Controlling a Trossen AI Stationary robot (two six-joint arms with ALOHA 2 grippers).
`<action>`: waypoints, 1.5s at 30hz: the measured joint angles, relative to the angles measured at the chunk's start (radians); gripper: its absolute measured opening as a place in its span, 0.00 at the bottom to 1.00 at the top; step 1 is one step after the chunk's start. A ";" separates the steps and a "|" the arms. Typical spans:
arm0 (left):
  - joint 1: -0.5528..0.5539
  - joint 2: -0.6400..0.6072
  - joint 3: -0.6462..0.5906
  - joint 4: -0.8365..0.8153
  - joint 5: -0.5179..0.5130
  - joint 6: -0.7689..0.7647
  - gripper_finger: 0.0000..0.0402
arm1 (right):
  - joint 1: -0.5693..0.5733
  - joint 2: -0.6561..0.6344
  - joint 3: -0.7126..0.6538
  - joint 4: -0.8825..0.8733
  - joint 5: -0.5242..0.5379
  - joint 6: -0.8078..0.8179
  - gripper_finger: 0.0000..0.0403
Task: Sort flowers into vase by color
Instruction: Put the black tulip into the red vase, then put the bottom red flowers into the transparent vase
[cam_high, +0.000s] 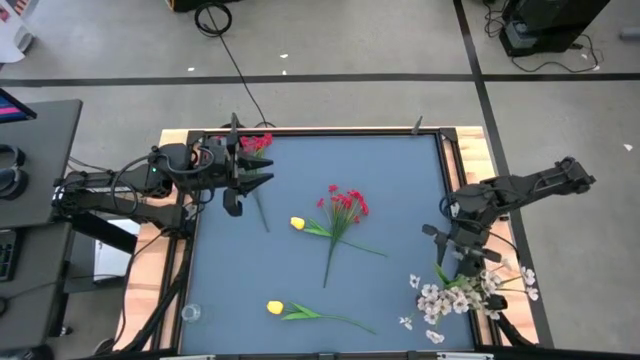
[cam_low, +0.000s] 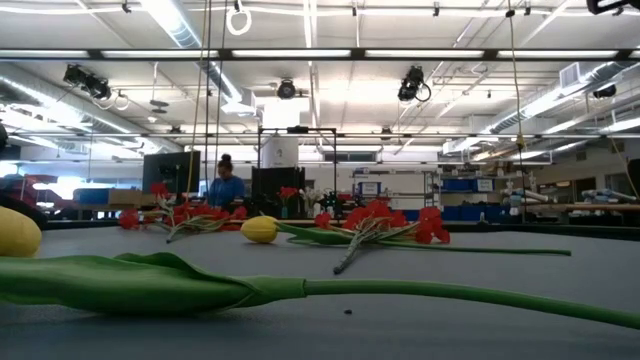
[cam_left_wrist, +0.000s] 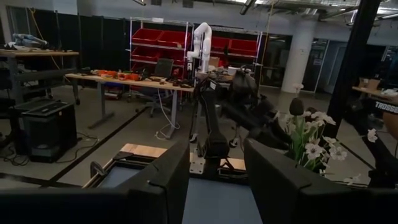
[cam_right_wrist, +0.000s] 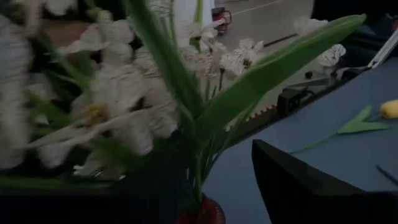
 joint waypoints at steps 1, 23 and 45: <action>0.000 0.000 0.000 0.000 0.000 0.000 0.39 | -0.002 -0.013 0.000 -0.014 0.006 -0.001 0.48; 0.000 0.000 0.000 0.000 0.002 0.000 0.39 | -0.112 -0.080 0.161 0.176 1.050 0.107 0.47; 0.000 0.000 -0.001 0.010 0.004 -0.002 0.39 | -0.350 0.663 0.218 0.562 0.929 0.855 0.43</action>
